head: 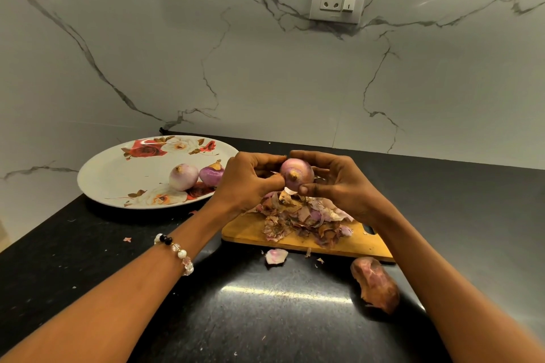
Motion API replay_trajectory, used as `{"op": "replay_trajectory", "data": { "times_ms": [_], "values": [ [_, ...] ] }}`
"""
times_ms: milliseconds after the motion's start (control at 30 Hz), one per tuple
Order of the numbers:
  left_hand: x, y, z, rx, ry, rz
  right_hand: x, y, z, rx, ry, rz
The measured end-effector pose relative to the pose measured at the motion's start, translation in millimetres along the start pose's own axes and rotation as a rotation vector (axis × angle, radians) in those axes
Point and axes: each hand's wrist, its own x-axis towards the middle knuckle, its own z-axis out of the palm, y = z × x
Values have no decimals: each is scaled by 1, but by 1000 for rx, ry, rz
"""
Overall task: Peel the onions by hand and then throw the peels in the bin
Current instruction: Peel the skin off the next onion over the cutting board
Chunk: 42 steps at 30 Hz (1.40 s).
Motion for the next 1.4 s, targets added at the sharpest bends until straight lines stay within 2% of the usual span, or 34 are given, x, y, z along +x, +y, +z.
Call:
{"op": "replay_trajectory", "data": {
  "times_ms": [367, 600, 933, 1033, 1233, 1400],
  "values": [
    [0, -2, 3, -23, 66, -20, -1, -4, 1, 27, 14, 5],
    [0, 2, 4, -150, -45, -60, -1, 0, -3, 8, 29, 15],
    [1, -5, 2, -29, 78, -32, 0, -2, 2, 42, 15, 8],
    [3, -6, 1, -55, 114, -48, 0, -2, 2, 50, 19, 4],
    [1, 2, 4, -218, 23, -72, 0, 1, -4, 75, 41, 16],
    [2, 0, 2, -214, -13, -81, -1, 1, -2, 22, 11, 15]
  ]
}}
